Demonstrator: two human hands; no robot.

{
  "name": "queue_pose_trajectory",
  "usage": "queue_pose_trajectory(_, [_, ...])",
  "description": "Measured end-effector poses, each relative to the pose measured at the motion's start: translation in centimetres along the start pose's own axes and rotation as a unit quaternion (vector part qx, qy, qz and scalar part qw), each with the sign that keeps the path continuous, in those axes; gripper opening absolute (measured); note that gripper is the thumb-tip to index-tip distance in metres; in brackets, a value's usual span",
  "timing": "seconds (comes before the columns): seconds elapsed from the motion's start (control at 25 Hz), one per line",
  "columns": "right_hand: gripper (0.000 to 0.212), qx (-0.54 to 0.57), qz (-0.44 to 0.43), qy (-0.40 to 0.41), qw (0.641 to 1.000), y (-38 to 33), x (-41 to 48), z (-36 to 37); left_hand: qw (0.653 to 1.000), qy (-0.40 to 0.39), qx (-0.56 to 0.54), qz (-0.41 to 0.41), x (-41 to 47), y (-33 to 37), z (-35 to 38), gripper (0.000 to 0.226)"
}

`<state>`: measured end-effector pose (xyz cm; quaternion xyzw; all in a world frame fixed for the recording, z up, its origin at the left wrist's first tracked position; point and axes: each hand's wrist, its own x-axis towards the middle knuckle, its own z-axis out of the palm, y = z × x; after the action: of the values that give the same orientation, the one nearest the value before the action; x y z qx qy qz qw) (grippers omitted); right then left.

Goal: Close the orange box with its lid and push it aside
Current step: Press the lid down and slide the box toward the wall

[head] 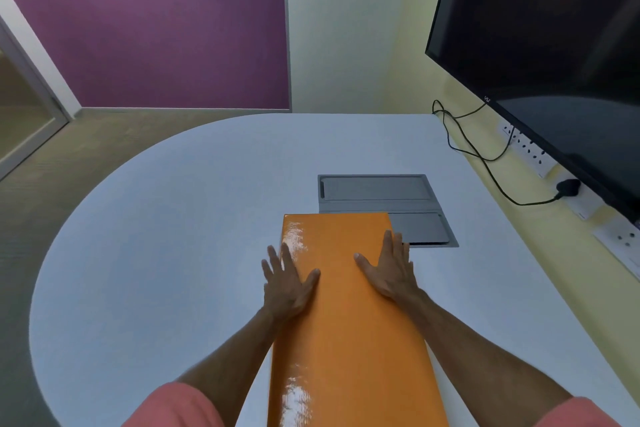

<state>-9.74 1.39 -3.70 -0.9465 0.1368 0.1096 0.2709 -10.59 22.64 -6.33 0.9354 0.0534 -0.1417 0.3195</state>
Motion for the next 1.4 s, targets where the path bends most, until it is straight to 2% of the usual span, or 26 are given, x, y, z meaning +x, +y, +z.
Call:
queue_pose_trajectory(0.08, [0.105, 0.068, 0.042, -0.005, 0.997, 0.8, -1.3, -0.3, 0.998, -0.017, -0.064, -0.020, -1.0, -0.8, 0.2, 0.096])
queue_pose_trajectory(0.2, [0.102, 0.144, 0.084, -0.022, 0.986, 2.0, -3.0, -0.6, 0.993, -0.029, -0.116, -0.001, -2.0, -1.5, -0.1, 0.093])
queue_pose_trajectory(0.36, [0.107, 0.176, 0.107, -0.046, 0.978, 2.9, -4.9, -0.4, 0.991, -0.057, -0.119, -0.022, -3.1, -1.7, -0.2, 0.088])
queue_pose_trajectory(0.64, [0.106, 0.204, 0.117, -0.020, 0.972, 3.6, -5.9, -2.1, 0.989, -0.078, -0.127, -0.024, -3.2, 0.4, 0.1, 0.088])
queue_pose_trajectory(0.92, [0.094, 0.240, 0.101, 0.007, 0.966, 7.5, -5.5, -7.3, 0.983, -0.089, -0.163, 0.006, -3.1, 6.7, 1.8, 0.089])
queue_pose_trajectory(1.16, [0.105, 0.241, 0.122, 0.010, 0.963, 14.8, -4.7, -12.0, 0.975, -0.112, -0.193, 0.016, -3.8, 13.6, 6.6, 0.090])
queue_pose_trajectory(1.4, [0.106, 0.238, 0.130, 0.006, 0.963, 22.7, -3.6, -16.3, 0.971, -0.121, -0.206, 0.005, -5.2, 20.3, 11.9, 0.092])
